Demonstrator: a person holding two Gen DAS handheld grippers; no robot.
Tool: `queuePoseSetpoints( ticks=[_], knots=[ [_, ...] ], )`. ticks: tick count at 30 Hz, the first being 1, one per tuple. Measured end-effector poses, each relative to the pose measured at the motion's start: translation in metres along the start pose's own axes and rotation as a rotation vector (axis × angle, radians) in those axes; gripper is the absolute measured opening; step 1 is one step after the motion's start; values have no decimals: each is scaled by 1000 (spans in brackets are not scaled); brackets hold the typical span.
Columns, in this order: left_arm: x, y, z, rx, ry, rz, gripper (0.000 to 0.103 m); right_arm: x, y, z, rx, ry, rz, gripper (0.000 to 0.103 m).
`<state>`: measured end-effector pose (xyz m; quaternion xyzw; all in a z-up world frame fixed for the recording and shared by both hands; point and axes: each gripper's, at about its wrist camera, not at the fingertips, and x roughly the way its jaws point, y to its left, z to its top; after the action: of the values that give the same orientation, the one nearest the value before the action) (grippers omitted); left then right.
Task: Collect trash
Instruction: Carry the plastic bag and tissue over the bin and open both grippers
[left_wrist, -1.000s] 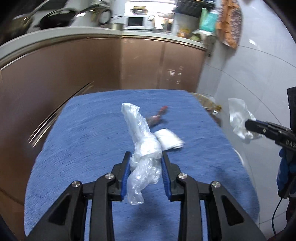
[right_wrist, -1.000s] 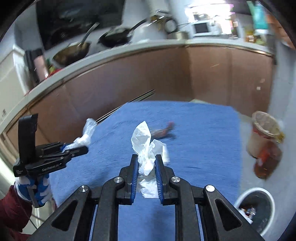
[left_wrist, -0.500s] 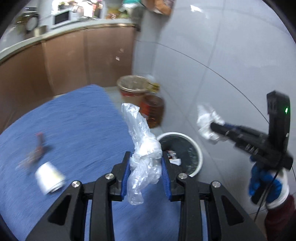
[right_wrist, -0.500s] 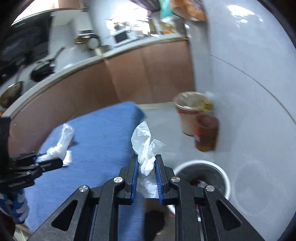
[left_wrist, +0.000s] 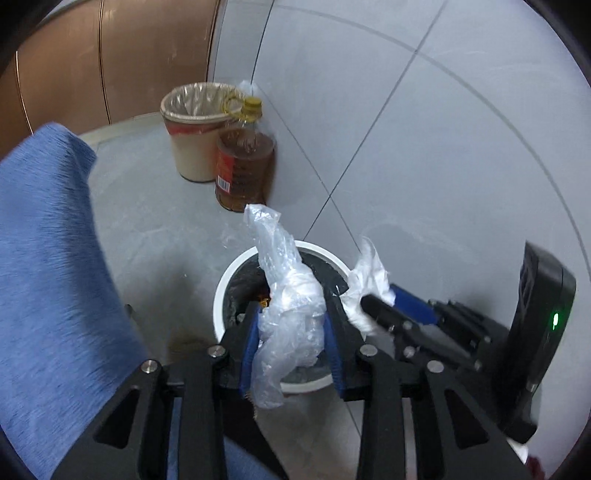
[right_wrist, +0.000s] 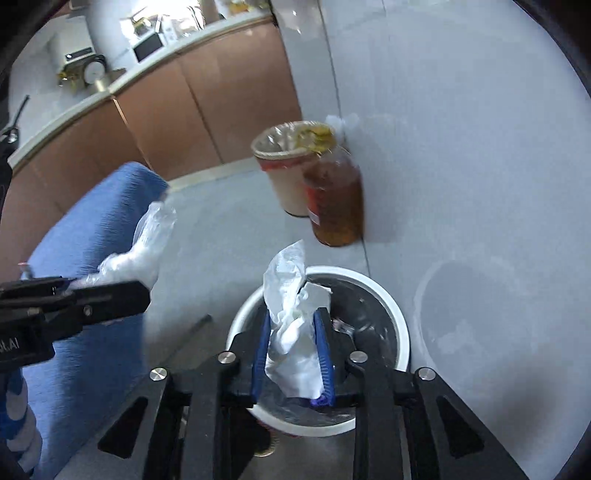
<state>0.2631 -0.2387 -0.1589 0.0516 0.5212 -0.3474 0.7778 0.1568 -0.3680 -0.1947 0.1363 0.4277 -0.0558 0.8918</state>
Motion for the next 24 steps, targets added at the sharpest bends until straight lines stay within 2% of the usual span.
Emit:
queuePoseSetpoints(
  ticks=[5,12,16,24],
  knots=[
    [21,-1,5,-41,13,-42,46,16,-12,-5,23,25,-44,41],
    [8,-3,2,-43,-12,-41,47,7,-13,-6,30,11,-64,47],
    [-20,-10,-8,-9,-73,7,47,-10,-6,-5,24,-14,-51,52],
    [-94,-16,-38,43,-221,150,47,-53,26,-3,-22,-81,-12,66]
  ],
)
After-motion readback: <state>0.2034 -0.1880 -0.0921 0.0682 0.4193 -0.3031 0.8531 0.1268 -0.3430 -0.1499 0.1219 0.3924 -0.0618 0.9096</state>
